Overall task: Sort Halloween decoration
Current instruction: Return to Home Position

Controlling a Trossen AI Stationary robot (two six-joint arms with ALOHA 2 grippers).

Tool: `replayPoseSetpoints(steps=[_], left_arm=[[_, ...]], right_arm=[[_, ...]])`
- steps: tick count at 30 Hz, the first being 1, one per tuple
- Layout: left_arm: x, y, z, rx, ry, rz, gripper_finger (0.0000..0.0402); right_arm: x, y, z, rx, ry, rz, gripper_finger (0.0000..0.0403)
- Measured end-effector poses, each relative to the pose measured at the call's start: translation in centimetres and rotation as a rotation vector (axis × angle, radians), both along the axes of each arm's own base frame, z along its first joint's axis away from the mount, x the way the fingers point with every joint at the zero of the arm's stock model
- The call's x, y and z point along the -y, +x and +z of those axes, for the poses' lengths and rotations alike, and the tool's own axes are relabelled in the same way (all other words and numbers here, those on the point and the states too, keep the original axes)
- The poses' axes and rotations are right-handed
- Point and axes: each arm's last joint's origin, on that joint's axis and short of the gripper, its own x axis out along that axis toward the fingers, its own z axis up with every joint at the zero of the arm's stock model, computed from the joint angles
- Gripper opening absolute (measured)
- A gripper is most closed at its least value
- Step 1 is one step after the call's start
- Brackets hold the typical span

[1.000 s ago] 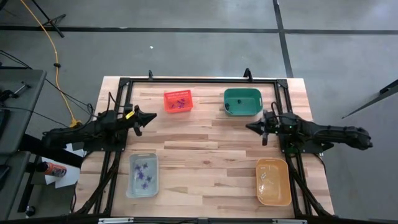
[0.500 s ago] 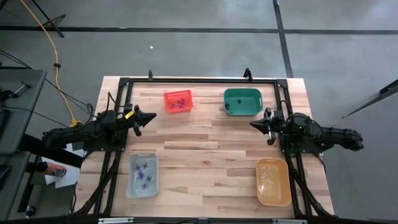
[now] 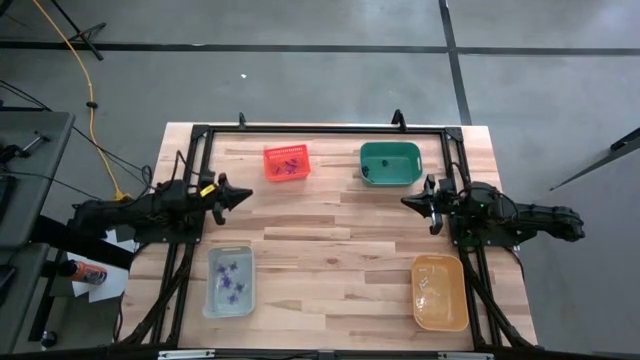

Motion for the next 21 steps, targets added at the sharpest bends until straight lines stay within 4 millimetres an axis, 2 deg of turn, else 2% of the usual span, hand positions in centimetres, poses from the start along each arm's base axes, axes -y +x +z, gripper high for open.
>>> replayPoseSetpoints(steps=[7, 18, 21], left_arm=[[0.29, 0.09, -0.09, -0.014, 0.016, -0.030, 0.0001], [0.52, 0.36, -0.53, -0.127, 0.422, -0.112, 0.0001], [0.52, 0.39, -0.56, -0.139, 0.476, -0.112, 0.0001]], right_arm=[[0.00, 0.00, -0.01, -0.002, 0.000, 0.000, 0.0000], [0.00, 0.01, -0.12, -0.013, 0.001, 0.000, 0.0000], [0.00, 0.01, -0.12, -0.013, 0.001, 0.000, 0.0000]])
